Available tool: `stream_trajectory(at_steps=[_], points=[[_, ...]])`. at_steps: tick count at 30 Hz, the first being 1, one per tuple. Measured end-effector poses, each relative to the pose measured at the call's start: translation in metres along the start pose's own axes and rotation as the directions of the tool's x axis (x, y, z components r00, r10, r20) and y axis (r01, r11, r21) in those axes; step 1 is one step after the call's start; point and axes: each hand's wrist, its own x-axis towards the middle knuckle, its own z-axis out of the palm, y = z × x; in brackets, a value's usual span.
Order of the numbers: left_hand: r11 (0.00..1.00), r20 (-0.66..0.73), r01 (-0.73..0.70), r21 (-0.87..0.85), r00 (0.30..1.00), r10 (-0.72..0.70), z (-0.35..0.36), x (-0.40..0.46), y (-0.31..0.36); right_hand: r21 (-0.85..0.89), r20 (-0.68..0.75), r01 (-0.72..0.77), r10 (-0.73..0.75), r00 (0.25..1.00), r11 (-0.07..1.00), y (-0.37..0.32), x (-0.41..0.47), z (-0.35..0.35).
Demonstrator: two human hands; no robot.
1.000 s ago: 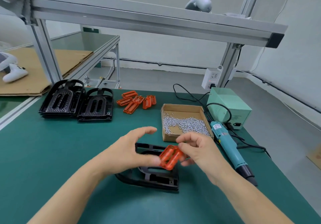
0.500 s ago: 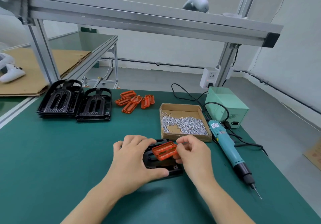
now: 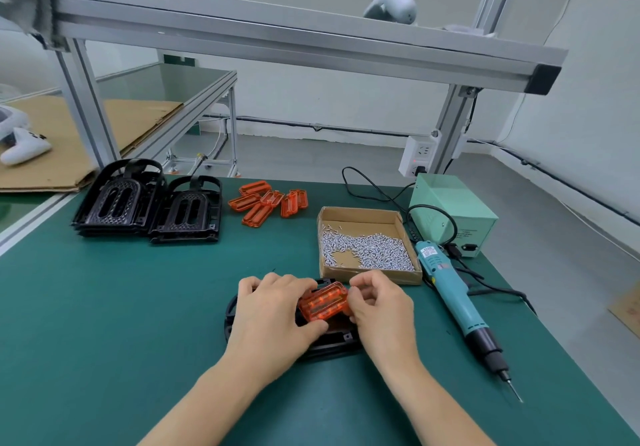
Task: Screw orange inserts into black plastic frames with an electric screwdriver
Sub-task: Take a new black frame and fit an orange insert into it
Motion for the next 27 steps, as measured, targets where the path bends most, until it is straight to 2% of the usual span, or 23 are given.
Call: stream_trajectory(at_steps=[4, 7, 12, 17, 23, 27], points=[[1.0, 0.015, 0.011, 0.016, 1.0, -0.011, 0.001, 0.003, -0.01, -0.175, 0.078, 0.022, -0.008, 0.997, 0.984, 0.002, 0.0, -0.004], [1.0, 0.012, 0.018, -0.022, 1.0, -0.018, 0.002, 0.004, -0.014, -0.232, 0.125, 0.012, 0.018, 0.992, 0.973, 0.003, 0.001, -0.007], [0.999, 0.097, 0.018, -0.033, 0.995, -0.014, 0.002, 0.006, -0.02, -0.256, 0.202, 0.026, 0.027, 0.979, 0.966, 0.009, 0.004, -0.009], [0.999, 0.098, 0.01, -0.044, 0.995, -0.006, 0.003, 0.005, -0.021, -0.284, 0.283, 0.081, 0.002, 0.959, 0.955, 0.009, 0.002, -0.016], [0.985, 0.258, -0.054, -0.161, 0.961, 0.095, -0.009, 0.012, -0.023, -0.342, 0.362, 0.085, 0.048, 0.931, 0.936, 0.016, -0.004, -0.029], [0.982, 0.258, -0.052, -0.18, 0.961, 0.098, -0.01, 0.009, -0.024, -0.278, 0.354, 0.098, 0.007, 0.935, 0.955, 0.015, -0.006, -0.032]])
